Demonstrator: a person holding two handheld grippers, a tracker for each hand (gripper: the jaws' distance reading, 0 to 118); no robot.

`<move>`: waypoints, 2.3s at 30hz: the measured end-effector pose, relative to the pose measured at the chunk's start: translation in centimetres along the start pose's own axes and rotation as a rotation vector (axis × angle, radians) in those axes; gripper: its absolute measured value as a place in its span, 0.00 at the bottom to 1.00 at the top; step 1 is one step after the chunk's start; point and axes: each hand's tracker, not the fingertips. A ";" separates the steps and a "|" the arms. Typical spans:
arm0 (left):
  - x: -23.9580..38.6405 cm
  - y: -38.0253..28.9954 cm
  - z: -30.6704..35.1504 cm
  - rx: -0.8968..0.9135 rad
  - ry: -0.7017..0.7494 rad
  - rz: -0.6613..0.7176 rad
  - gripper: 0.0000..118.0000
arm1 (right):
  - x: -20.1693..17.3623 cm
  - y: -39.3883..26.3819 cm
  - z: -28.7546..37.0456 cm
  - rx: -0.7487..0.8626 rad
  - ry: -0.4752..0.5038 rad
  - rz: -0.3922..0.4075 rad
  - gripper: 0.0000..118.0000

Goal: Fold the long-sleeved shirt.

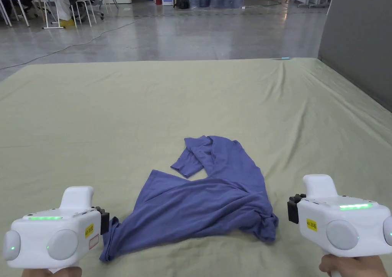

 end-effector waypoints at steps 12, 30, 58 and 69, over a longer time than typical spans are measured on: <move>-6.9 -0.3 -7.0 -0.265 0.048 0.074 0.94 | -1.2 -0.2 -1.8 -0.031 0.098 -0.018 0.00; -3.9 3.6 -5.5 -0.007 -0.013 0.012 0.02 | 0.5 13.5 -14.3 -0.104 0.094 0.067 0.74; -9.2 14.3 2.5 0.335 -0.038 0.098 0.02 | 2.1 30.0 -7.7 0.097 0.142 0.019 0.00; -16.5 32.7 9.8 0.574 0.045 0.066 0.02 | 1.3 50.3 1.2 0.443 -0.012 0.037 0.00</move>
